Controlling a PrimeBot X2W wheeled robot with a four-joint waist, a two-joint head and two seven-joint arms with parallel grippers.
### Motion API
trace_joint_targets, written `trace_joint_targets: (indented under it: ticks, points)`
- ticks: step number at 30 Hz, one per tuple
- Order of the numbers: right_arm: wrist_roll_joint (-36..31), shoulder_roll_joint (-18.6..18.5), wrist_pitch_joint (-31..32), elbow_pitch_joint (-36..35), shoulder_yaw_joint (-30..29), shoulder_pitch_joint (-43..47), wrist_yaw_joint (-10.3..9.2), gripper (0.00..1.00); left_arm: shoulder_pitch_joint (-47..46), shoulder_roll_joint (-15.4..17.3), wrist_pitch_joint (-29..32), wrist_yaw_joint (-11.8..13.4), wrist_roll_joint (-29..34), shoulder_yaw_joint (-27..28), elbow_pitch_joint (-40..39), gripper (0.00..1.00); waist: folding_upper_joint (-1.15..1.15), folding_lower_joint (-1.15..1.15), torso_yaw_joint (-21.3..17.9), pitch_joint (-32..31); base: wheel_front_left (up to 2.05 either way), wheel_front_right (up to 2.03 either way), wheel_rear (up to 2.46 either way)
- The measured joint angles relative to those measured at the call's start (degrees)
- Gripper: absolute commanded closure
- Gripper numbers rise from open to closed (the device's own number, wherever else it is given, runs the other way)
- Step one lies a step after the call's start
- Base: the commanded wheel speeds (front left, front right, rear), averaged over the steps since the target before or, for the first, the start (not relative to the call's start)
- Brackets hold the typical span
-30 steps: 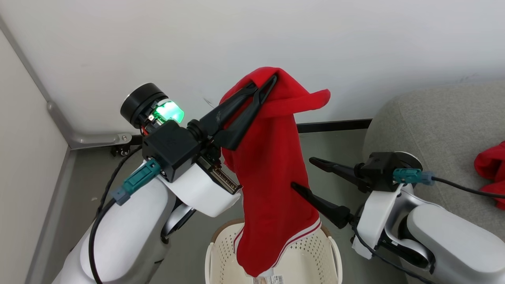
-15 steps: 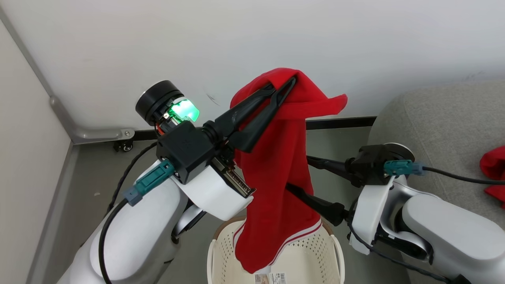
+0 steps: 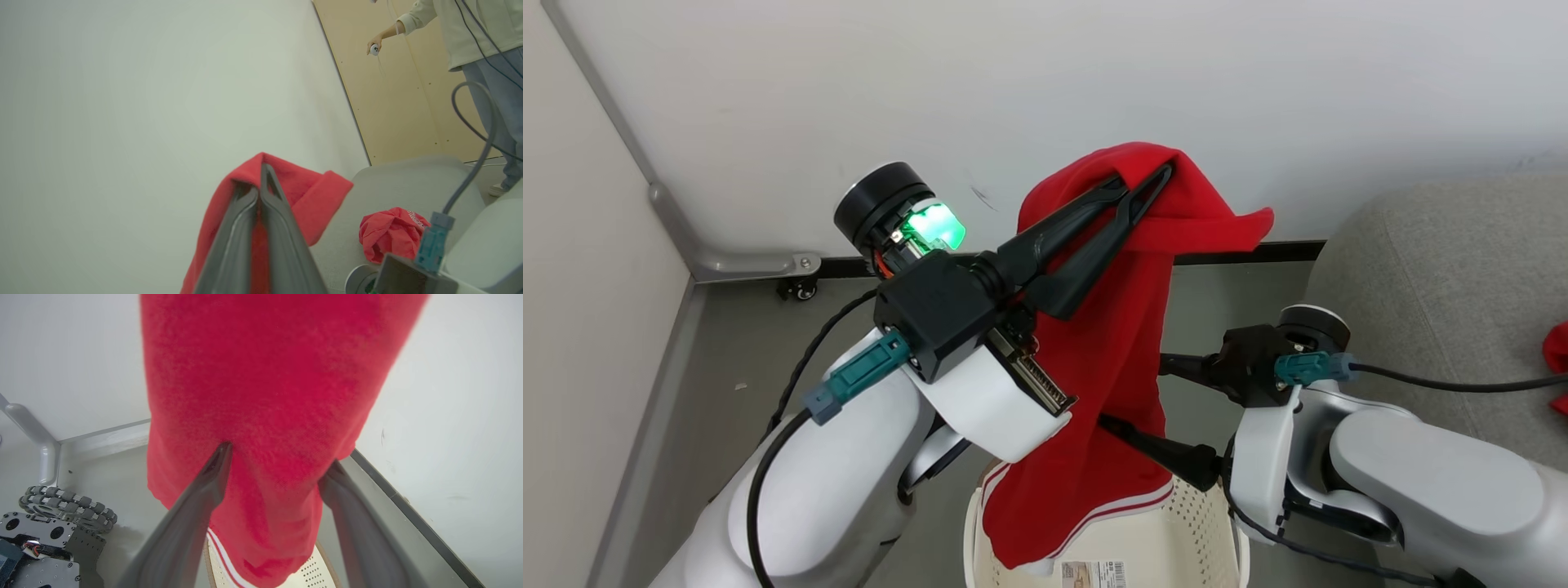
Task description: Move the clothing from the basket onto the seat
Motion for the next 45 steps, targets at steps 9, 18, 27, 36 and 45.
trace_joint_targets:
  ticks: [9, 18, 27, 36, 45]
  points:
    - [-0.82, 0.66, -2.04, 1.89, 1.66, -3.51, 0.00, 0.00, -0.10, -0.22, -0.24, 0.00, -0.66, -0.57, 0.70, 1.00, 0.00, 0.00, 0.49, 0.06, 0.00, 0.00, 0.00]
    - [-1.33, 3.23, -3.53, 3.74, 2.25, -3.59, 0.00, 0.86, -0.48, -1.15, -0.24, 0.00, -0.90, -1.80, 1.33, 1.00, 0.00, 0.00, 1.01, -0.03, 0.00, 0.00, 0.00]
    - [-2.52, 5.03, -6.16, 4.93, 2.26, -3.30, 0.00, 1.00, -0.91, -0.89, -0.25, 0.00, -3.00, -0.88, 4.65, 1.00, 0.00, 0.00, 1.25, -0.14, 0.00, 0.00, 0.00]
    - [-2.71, 2.87, -9.31, 3.58, 2.30, -0.19, 0.00, 1.00, 0.31, 1.16, -0.22, 0.07, -4.30, 0.67, 11.36, 1.00, 0.00, 0.00, 0.30, -0.22, 0.00, 0.00, 0.00]
    - [0.27, -1.63, -13.51, 5.25, 1.59, 1.47, 0.00, 1.00, 2.78, 2.23, -0.16, 0.07, -5.06, 0.64, 15.61, 1.00, 0.00, 0.00, -1.82, -0.22, 0.00, 0.00, 0.00]
